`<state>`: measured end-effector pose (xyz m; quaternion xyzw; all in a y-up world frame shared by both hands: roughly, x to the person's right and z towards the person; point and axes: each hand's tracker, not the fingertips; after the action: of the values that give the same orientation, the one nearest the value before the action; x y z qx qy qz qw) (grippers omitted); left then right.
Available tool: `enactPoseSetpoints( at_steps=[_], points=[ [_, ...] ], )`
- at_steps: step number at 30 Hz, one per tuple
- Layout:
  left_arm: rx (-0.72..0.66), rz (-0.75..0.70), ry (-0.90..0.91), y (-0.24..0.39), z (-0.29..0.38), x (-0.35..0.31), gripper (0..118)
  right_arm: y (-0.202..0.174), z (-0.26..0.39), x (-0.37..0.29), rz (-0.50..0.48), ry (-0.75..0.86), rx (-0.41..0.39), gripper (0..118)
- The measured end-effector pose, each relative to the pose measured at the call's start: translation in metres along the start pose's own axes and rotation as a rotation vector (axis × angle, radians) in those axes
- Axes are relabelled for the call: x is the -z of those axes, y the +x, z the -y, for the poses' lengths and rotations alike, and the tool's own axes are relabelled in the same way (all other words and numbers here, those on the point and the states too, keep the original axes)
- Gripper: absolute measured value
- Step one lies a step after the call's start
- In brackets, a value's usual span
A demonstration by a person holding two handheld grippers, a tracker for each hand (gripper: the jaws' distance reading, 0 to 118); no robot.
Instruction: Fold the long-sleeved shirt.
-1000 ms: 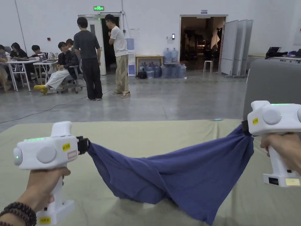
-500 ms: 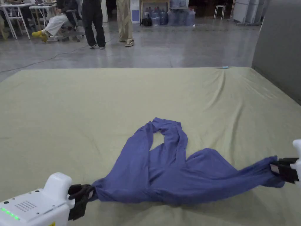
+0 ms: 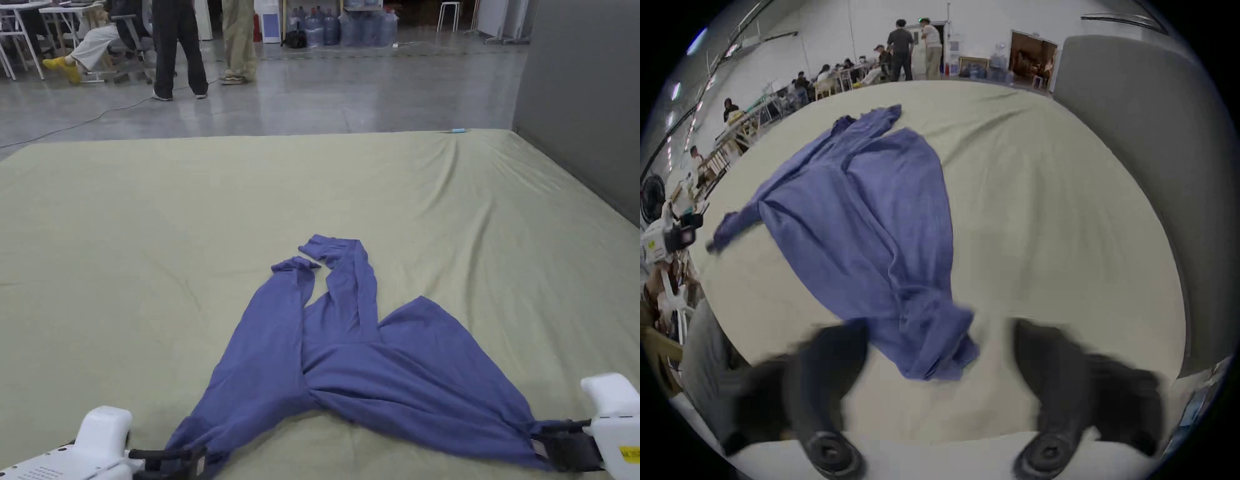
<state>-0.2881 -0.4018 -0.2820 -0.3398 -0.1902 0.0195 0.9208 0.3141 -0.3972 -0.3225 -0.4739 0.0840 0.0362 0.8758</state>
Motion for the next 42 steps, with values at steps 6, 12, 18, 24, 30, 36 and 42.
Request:
enactPoseSetpoints(
  at_steps=[6, 12, 18, 24, 30, 36, 42],
  points=[
    [-0.096, 0.017, 0.099, 0.005, -0.015, -0.034, 75, -0.007, -0.002, -0.05, 0.015, 0.118, 0.0, 53],
    [-0.129, 0.034, 0.107, 0.014, -0.015, -0.031, 0, -0.015, 0.008, -0.035, 0.002, 0.084, -0.003, 0],
    [-0.114, 0.044, 0.101, 0.019, -0.022, -0.028, 0, -0.013, 0.004, -0.013, 0.025, 0.062, -0.009, 80],
    [-0.119, 0.036, 0.094, 0.018, -0.049, -0.009, 0, -0.01, -0.004, 0.026, 0.046, -0.041, 0.0, 67],
    [-0.114, -0.023, -0.024, 0.006, -0.091, 0.052, 108, -0.031, 0.0, 0.044, 0.093, -0.063, -0.09, 7],
    [-0.076, -0.02, -0.04, 0.019, -0.134, 0.119, 117, -0.025, -0.005, 0.043, 0.061, -0.097, -0.094, 6],
    [0.04, -0.003, -0.135, 0.058, -0.166, 0.202, 117, -0.023, -0.006, 0.042, 0.043, -0.099, -0.086, 6]
  ],
)
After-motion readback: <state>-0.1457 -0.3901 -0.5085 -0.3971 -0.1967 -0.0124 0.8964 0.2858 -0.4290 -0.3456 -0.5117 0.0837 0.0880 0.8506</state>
